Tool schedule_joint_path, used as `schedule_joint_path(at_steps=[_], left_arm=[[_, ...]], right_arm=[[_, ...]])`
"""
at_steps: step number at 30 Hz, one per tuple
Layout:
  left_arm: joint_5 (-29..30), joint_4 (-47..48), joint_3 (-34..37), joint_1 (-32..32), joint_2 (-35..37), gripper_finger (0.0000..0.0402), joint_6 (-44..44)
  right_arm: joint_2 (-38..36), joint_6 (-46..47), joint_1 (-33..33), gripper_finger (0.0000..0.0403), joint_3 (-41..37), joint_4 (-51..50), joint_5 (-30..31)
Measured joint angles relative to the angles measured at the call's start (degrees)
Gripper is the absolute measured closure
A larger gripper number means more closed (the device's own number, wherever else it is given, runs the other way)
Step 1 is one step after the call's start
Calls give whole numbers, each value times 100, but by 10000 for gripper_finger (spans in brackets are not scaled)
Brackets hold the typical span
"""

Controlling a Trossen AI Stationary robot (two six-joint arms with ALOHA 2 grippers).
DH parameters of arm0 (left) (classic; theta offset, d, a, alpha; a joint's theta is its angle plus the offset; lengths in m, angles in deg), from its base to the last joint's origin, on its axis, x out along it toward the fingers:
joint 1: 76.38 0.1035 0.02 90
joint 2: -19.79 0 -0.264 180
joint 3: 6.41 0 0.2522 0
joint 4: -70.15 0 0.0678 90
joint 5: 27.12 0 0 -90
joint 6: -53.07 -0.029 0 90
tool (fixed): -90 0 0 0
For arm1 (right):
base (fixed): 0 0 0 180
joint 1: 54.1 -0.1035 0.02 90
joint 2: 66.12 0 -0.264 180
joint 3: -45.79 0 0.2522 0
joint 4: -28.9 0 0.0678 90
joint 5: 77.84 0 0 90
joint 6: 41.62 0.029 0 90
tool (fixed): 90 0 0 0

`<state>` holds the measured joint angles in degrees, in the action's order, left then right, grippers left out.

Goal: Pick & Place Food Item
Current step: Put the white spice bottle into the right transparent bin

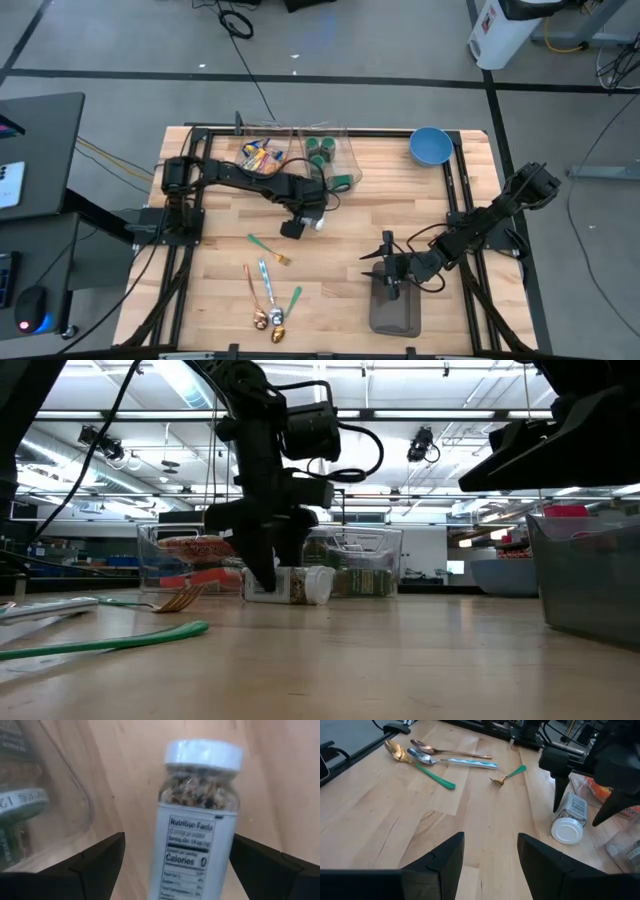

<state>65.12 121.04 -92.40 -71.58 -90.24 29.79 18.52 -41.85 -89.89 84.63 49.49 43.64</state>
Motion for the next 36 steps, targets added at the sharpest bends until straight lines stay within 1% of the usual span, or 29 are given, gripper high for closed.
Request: schedule_joint_path(at_steps=[5,8,11,15,16,22,25,30,33,36], left_arm=[[-22,29,-6,-30,-20,52,300],[-8,12,-4,-82,-24,67,439],[-3,29,-4,-137,-26,102,537],[-36,42,-2,-226,-12,187,540],[-57,39,-2,-257,-9,199,549],[-140,21,23,-467,103,197,555],[-247,-47,31,-592,281,197,560],[-173,-283,28,-688,665,197,557],[-176,-630,28,-713,897,197,580],[-409,-1156,26,-713,1094,197,655]], right_arm=[[-1,2,0,209,0,3,1],[-2,0,0,209,0,1,0],[-2,-2,0,209,0,9,0],[-2,-1,0,209,0,11,0],[-2,-1,0,209,0,10,0],[-2,-6,0,209,0,11,2],[-1,-11,0,209,0,11,0],[-2,-17,0,209,0,13,2],[-2,-14,0,209,0,16,2],[-2,-2,0,209,0,26,2]])
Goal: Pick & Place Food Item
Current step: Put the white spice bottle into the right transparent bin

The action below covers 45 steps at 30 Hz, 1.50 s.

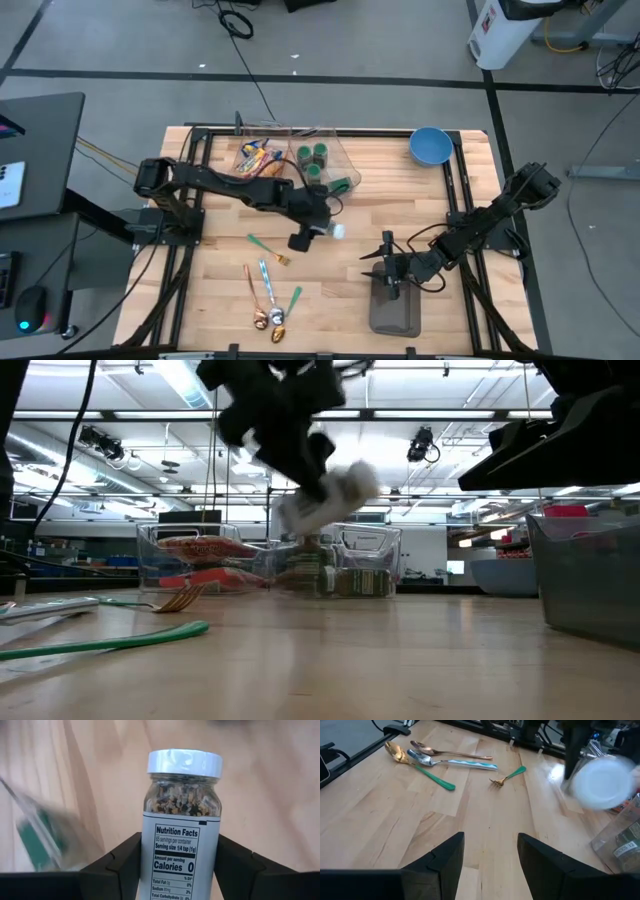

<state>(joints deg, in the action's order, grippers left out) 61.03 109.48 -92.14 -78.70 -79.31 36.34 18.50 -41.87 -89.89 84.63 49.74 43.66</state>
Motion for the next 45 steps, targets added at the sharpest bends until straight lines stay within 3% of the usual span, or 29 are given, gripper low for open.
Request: schedule_joint_path(at_steps=[5,10,14,18,20,25,30,35,45], left_arm=[[-639,-1438,131,-35,121,197,121],[-873,-3323,993,-55,108,197,376],[-719,-4770,1832,-70,273,197,742],[-213,-5459,2493,-231,432,197,911],[119,-5597,2688,-332,455,197,905],[728,-5794,3099,-524,524,197,836],[1252,-6389,3620,-655,756,197,795],[1354,-7283,4179,-673,779,197,975],[1783,-7737,4494,-662,692,197,1268]], right_arm=[[0,-1,1,209,0,90,0],[0,-185,2,213,0,353,0],[0,-473,2,223,0,707,60],[0,-439,84,223,9,915,948],[-16,-261,241,212,19,797,1050],[-177,376,948,158,521,-906,252],[-192,189,1444,116,1529,-2820,-258],[-192,-455,1763,116,2404,-3893,-644],[-159,-543,2731,121,3515,-5083,-2612]])
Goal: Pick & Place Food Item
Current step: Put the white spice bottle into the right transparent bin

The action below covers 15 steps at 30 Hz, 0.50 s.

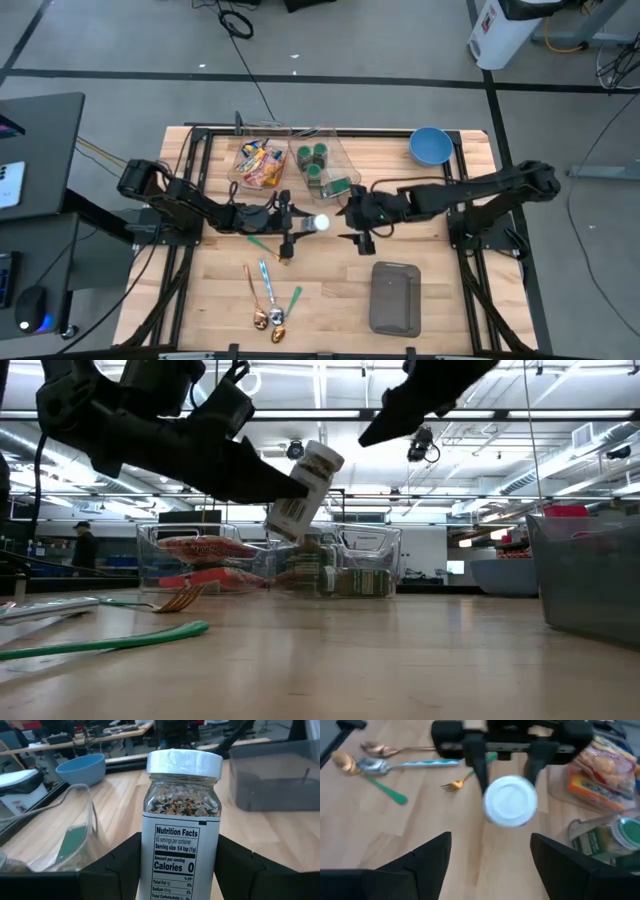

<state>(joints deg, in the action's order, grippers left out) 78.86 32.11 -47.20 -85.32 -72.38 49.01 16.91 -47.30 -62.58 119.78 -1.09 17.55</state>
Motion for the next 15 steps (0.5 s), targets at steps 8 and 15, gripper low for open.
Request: schedule_joint_path(at_steps=[8,15], left_arm=[[93,-321,-13,120,-318,197,207],[108,-381,-262,194,-631,197,298]], right_arm=[[284,111,383,101,126,-171,-191],[520,84,405,92,135,31,-195]])
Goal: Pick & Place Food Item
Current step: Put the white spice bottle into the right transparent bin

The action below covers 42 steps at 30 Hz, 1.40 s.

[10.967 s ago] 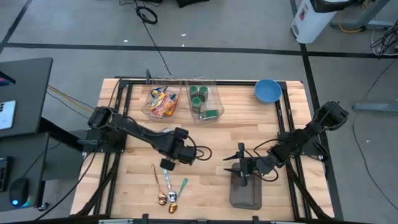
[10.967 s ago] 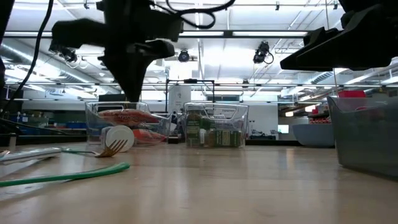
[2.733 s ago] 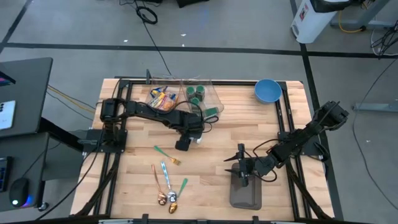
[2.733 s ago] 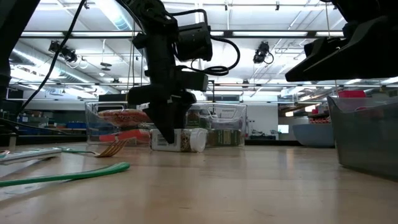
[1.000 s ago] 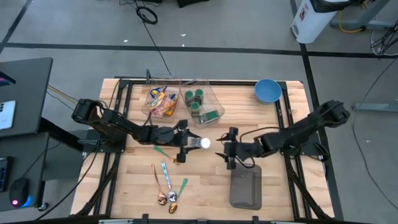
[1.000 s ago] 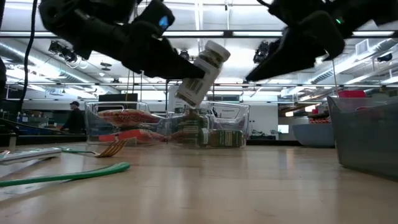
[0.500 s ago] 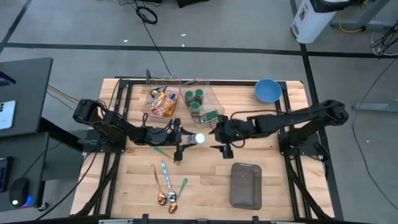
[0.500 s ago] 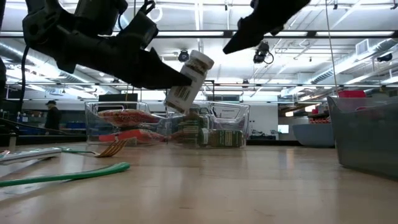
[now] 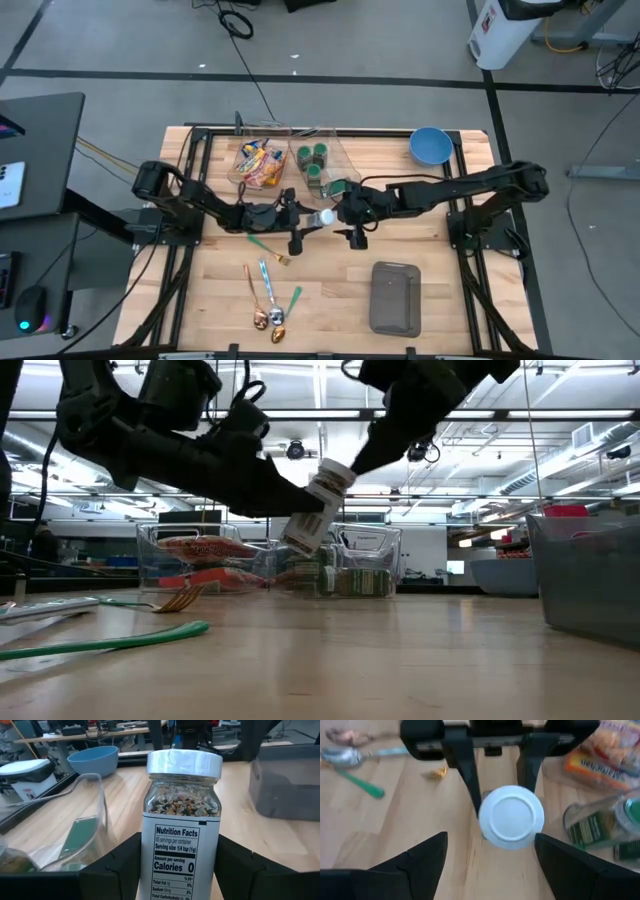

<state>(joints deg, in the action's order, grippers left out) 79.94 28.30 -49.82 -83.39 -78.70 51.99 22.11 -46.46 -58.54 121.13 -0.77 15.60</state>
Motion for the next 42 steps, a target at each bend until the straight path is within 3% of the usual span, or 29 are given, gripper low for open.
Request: schedule_joint_path(at_steps=[14,18,24,34,36,40,42], left_arm=[[-135,119,-615,-6,-353,197,-66],[-149,428,-676,-8,-357,197,-62],[-142,390,-695,-8,-357,197,-67],[-293,378,-695,-31,-356,196,-99],[-269,386,-685,-79,-318,163,-192],[-323,402,-684,-217,-167,60,-389],[-313,479,-681,-278,-81,32,-433]], right_arm=[[264,-133,55,98,-7,128,-30],[264,-185,51,123,-7,215,-28],[282,-212,51,195,-7,197,-4],[282,-169,27,195,-7,194,5],[282,-224,4,195,-7,201,-16],[286,-259,-73,195,-11,119,-41],[284,-294,-122,195,-11,118,-3]])
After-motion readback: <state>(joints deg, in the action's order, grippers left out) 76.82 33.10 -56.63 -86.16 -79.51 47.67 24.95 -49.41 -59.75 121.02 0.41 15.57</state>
